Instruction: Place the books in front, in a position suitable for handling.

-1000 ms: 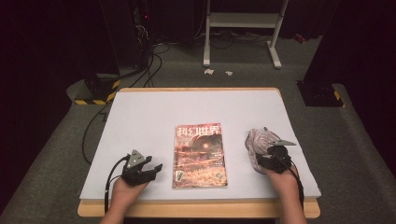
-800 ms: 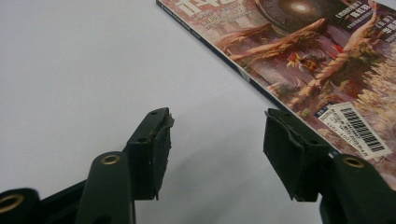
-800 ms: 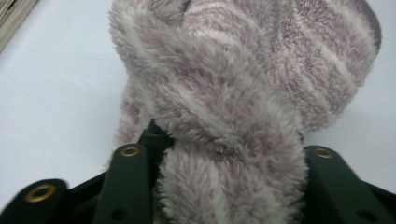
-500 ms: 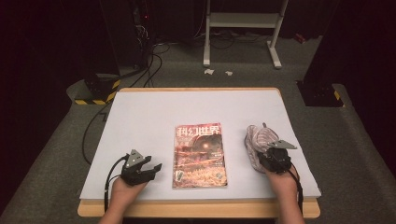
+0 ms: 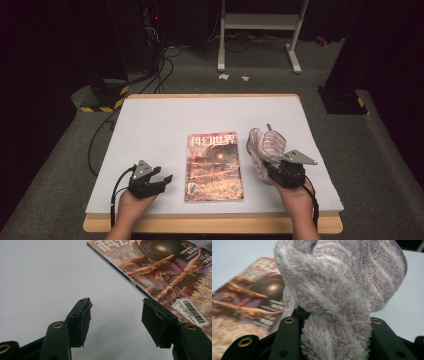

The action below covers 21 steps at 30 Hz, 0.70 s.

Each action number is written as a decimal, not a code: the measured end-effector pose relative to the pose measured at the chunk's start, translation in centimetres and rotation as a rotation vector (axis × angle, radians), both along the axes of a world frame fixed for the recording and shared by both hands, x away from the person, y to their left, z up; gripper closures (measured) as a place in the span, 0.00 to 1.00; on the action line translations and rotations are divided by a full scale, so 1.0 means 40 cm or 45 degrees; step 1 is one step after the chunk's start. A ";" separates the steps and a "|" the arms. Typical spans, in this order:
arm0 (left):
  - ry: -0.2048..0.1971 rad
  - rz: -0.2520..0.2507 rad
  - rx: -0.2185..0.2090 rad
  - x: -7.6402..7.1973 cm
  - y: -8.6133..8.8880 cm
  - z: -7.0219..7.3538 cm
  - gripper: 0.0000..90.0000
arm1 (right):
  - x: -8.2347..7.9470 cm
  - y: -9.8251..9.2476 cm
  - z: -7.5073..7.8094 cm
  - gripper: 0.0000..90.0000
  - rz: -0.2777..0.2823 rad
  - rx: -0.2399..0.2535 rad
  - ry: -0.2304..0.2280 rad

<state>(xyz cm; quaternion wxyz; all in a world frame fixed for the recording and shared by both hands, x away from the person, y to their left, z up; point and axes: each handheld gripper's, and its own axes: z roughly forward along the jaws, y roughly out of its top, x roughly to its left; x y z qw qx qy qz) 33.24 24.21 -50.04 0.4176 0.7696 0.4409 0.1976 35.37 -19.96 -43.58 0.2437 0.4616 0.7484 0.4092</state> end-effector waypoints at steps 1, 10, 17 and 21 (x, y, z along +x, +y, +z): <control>0.000 0.000 0.000 0.000 0.000 0.000 0.45 | -0.011 0.025 0.007 0.69 0.049 0.022 -0.003; -0.015 0.012 -0.018 0.002 0.008 0.003 0.43 | -0.048 0.171 -0.031 0.68 0.279 -0.031 0.048; -0.012 0.019 -0.031 0.003 0.016 0.004 0.43 | -0.035 0.238 -0.137 0.68 0.329 -0.189 0.166; -0.007 0.047 -0.049 0.007 0.027 0.004 0.42 | -0.038 0.253 -0.136 0.68 0.333 -0.207 0.166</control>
